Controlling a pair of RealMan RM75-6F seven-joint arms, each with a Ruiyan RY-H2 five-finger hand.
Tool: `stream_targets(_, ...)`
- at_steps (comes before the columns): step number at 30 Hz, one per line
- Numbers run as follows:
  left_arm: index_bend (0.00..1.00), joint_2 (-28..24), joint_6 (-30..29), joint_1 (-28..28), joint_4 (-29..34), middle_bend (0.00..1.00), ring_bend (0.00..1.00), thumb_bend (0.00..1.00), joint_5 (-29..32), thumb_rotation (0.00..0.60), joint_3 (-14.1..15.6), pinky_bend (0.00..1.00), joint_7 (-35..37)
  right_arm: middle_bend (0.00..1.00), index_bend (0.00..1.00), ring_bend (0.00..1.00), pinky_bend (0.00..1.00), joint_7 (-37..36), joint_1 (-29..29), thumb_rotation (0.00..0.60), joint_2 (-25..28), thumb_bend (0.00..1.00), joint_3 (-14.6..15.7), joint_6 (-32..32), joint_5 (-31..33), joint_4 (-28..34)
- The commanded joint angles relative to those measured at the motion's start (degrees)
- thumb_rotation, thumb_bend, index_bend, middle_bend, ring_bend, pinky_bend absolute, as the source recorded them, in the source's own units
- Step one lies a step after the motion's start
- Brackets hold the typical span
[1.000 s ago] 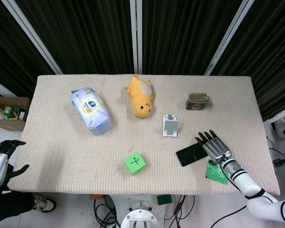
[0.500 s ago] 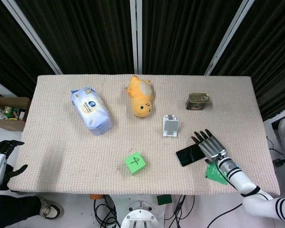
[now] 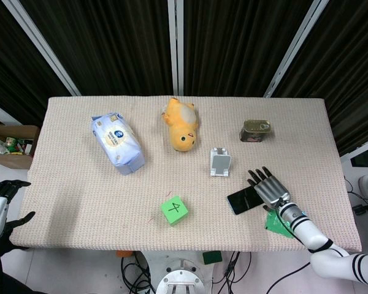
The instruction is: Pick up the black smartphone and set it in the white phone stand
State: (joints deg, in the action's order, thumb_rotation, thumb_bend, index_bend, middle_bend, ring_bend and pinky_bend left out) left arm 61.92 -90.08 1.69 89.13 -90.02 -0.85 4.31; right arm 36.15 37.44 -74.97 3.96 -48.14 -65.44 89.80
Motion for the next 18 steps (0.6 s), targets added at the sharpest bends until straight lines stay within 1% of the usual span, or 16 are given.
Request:
stream_targets(1, 0.31, 0.0, -0.1, -0.1, -0.1, 0.33, 0.26, 0.04, 0.1, 0.6, 0.0, 0.35, 0.2, 0.0, 0.44, 0.0, 0.0, 0.4, 0.0, 0.6, -0.3, 0.22, 0.1, -0.3, 0.0, -0.1)
stream_targets(6, 0.31, 0.0, -0.2, -0.1, -0.4, 0.33, 0.26, 0.04, 0.0, 0.6, 0.0, 0.35, 0.4, 0.0, 0.52, 0.0, 0.0, -0.3, -0.3, 0.6, -0.4, 0.25, 0.0, -1.0, -0.3, 0.1)
stream_targets(9, 0.3, 0.0, -0.2, -0.1, -0.5, 0.33, 0.26, 0.05, 0.0, 0.6, 0.0, 0.35, 0.5, 0.0, 0.6, 0.0, 0.0, -1.3, -0.6, 0.6, -0.2, 0.28, -0.1, -1.5, -1.1, 0.1)
stream_targets(13, 0.3, 0.0, -0.1, 0.0, -0.4, 0.33, 0.26, 0.05, -0.1, 0.6, 0.0, 0.35, 0.5, 0.01, 0.74, 0.0, 0.0, -4.2, -1.3, 0.6, 0.1, 0.31, -0.3, -2.7, -3.4, 0.1)
stream_targets(16, 0.3, 0.0, -0.2, 0.0, -0.4, 0.33, 0.26, 0.04, -0.1, 0.6, -0.1, 0.35, 0.6, 0.02, 0.8, 0.0, 0.0, -7.0, -1.8, 0.6, 0.5, 0.33, -0.3, -3.3, -5.6, -0.1)
stream_targets(18, 0.3, 0.0, -0.2, 0.0, -0.4, 0.33, 0.26, 0.04, -0.2, 0.6, -0.1, 0.35, 0.6, 0.04, 0.82, 0.0, 0.0, -8.8, -2.1, 0.6, 0.7, 0.36, -0.2, -3.5, -6.9, -0.2)
